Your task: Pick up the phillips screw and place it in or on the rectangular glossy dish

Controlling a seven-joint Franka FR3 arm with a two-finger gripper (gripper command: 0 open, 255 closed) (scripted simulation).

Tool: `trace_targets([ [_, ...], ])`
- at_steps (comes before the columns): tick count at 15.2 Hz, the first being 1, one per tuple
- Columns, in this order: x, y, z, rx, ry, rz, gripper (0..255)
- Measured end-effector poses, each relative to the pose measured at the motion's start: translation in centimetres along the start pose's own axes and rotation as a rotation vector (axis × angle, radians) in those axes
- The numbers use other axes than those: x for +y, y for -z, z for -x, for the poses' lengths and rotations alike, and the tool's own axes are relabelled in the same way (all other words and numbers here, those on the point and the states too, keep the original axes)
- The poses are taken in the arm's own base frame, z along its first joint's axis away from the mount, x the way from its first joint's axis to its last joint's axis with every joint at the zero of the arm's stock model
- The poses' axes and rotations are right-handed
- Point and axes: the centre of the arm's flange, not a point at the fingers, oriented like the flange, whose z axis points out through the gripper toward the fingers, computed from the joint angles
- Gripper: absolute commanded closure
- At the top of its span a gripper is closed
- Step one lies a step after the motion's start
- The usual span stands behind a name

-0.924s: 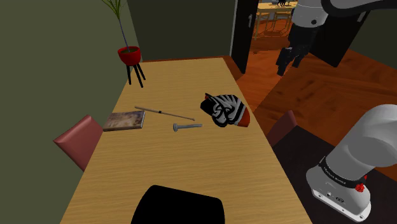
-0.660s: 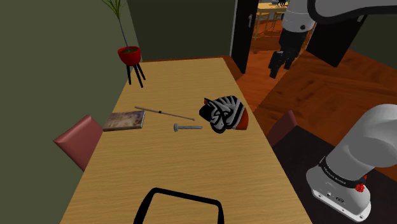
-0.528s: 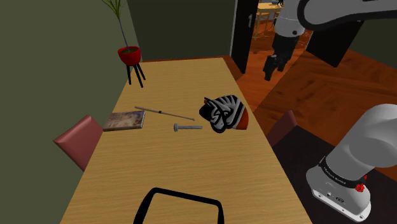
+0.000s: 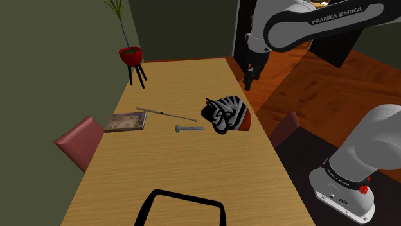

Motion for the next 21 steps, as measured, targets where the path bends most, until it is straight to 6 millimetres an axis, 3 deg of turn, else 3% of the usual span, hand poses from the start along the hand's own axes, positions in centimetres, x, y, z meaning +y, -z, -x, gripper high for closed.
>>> trace_targets([
  [11, -6.0, -8.6, -9.4, 0.02, 0.287, 0.014, 0],
  [21, -13.4, -16.4, -16.7, 0.039, 0.548, 0.026, 0],
])
